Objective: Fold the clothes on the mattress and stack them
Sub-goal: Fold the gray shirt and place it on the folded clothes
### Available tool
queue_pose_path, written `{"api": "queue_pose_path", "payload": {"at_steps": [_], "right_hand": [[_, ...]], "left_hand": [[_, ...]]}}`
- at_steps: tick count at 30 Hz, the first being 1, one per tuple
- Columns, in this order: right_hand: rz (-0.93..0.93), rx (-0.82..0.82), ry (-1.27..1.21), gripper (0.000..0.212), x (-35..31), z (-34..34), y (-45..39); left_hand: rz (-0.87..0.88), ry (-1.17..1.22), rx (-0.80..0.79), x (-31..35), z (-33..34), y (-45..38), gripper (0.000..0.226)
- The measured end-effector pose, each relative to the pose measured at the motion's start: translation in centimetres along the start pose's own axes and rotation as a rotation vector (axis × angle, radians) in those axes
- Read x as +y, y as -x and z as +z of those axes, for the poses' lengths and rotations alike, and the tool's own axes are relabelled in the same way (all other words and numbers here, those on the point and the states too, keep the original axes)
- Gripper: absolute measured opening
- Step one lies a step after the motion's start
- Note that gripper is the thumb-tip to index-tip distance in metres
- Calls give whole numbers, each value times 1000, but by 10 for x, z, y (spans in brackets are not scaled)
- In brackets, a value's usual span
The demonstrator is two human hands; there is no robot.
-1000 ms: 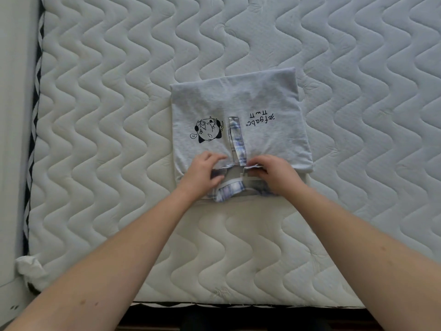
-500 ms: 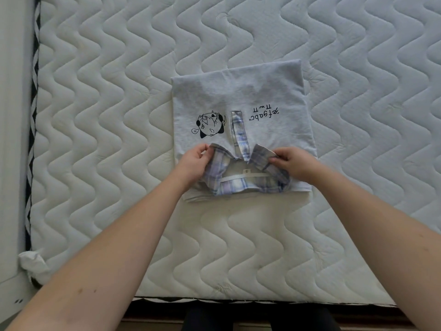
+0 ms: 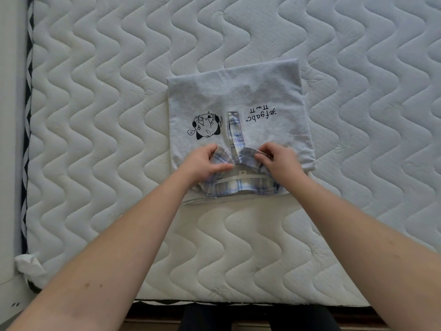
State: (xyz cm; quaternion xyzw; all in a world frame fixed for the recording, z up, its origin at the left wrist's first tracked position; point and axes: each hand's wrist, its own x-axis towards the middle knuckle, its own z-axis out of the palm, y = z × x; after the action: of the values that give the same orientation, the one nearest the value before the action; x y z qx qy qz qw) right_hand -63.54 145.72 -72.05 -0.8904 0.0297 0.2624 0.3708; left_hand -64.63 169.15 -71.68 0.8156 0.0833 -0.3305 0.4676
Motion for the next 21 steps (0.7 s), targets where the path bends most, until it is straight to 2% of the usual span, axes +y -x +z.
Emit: {"api": "queue_pose_path", "payload": {"at_steps": [2,4,8,10,13,16,18,21], "right_hand": [[-28,12,9,11,-1,0,-1],[-39,26,9,11,-1,0,-3],[-104,120,115,17,3,3,-6],[-113,127,141,20,4,4,-6],[-63,128,57,20,9,-1,-1],[-17,178,23,19,24,-11,15],[-3,193,29,19,36,-15,28],[25,111,57,24,51,-18,45]], "left_hand": [[55,-46,-53,3,0,-2,16],[82,-94,-95,9,2,-5,14],[33,-206,-121,20,7,-15,5],[10,-304,-71,24,13,-18,11],[12,-417,110,27,21,-17,27],[208,-507,278,26,31,-12,51],[307,-576,264,32,40,-12,57],[195,-610,187,42,54,-19,51]]}}
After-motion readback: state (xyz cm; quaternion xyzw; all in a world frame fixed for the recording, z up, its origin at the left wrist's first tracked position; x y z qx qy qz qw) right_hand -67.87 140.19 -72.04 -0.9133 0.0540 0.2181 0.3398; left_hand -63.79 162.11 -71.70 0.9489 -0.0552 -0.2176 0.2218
